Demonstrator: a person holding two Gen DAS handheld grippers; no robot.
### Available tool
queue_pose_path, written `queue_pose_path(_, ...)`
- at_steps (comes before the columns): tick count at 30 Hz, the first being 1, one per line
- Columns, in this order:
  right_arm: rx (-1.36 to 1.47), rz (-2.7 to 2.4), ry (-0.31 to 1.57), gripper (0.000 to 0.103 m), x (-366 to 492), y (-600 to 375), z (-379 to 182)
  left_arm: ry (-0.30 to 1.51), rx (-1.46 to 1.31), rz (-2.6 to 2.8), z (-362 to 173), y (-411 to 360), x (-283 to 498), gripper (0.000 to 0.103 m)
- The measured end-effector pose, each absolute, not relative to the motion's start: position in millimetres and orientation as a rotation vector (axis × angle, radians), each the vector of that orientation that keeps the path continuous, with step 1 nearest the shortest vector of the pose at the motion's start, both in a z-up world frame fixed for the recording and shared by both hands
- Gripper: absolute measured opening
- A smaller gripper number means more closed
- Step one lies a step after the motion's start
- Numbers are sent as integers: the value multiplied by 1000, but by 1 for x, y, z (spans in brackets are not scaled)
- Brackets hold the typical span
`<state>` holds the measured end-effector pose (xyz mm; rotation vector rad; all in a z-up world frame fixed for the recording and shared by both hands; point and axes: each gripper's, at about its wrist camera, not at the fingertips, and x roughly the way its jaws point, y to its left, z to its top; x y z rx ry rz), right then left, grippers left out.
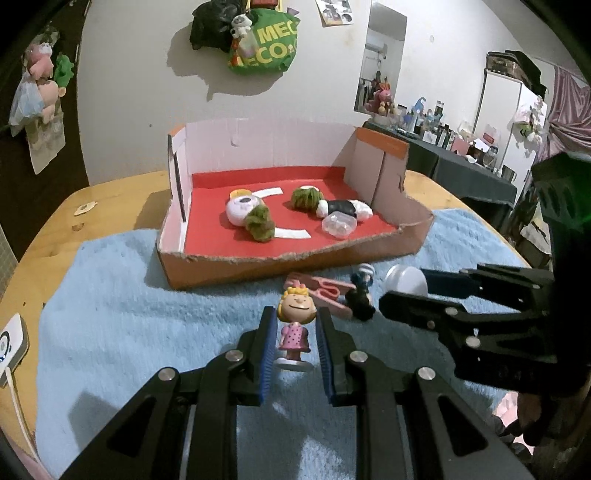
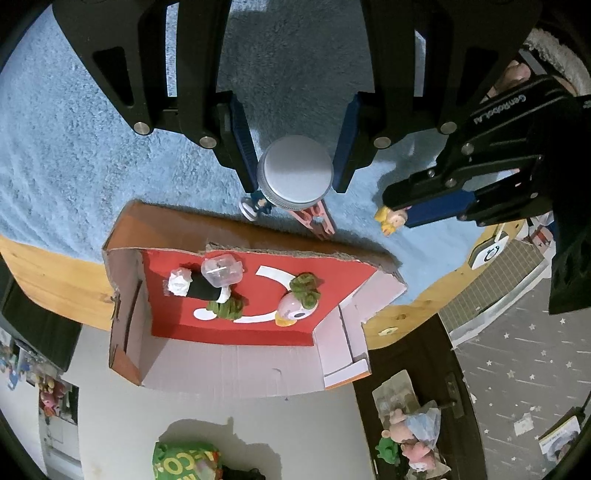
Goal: Organize objects
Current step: 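Lift and carry the doll and white compact with both grippers over the box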
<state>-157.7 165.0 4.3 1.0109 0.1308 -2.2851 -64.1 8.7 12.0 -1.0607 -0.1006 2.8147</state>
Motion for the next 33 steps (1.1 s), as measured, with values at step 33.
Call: queue_pose_path(33, 983, -2282, 106, 39, -173, 160, 17, -86, -978, 2835, 39, 1, -107, 22)
